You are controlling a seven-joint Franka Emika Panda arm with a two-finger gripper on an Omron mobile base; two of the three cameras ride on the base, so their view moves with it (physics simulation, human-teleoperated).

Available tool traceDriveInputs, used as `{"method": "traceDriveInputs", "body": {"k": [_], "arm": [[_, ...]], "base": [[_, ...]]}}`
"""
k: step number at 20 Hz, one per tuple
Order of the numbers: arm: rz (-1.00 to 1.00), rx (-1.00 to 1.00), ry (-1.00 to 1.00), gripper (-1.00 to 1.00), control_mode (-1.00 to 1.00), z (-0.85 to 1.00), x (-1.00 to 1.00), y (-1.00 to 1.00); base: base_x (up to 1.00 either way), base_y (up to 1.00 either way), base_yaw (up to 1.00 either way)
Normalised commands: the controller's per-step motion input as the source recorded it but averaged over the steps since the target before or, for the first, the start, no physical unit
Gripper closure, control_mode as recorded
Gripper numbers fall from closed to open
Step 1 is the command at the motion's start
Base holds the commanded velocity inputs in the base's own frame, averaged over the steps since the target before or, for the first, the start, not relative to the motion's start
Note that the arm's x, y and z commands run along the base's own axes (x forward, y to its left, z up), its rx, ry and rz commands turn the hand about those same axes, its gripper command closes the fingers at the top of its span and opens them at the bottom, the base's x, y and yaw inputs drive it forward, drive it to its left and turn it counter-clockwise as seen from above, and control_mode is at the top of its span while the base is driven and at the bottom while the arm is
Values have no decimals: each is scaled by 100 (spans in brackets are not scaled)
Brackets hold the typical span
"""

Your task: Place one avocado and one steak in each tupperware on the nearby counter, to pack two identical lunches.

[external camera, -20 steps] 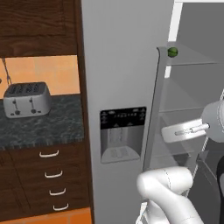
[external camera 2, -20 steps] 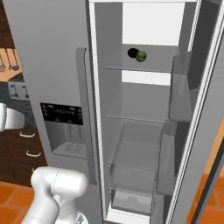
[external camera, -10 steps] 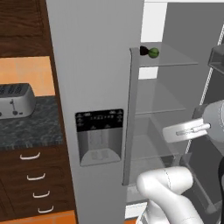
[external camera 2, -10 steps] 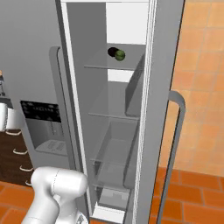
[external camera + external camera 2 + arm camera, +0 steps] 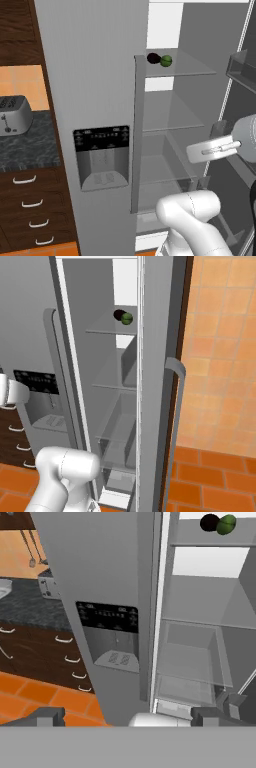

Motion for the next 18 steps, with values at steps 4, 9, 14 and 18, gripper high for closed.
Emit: {"method": "traceDriveInputs", "body": {"k": [4, 9, 14, 18], "arm": [[0, 0, 0, -100, -100, -1, 0, -3], [0, -1, -12, -100, -100, -4, 20, -67], [0, -5, -3, -100, -100, 54, 77, -51], [0, -18, 0, -100, -100, 41, 65, -10]], "base": [[0, 0, 0], [0, 0, 0], [0, 0, 0], [0, 0, 0]]}}
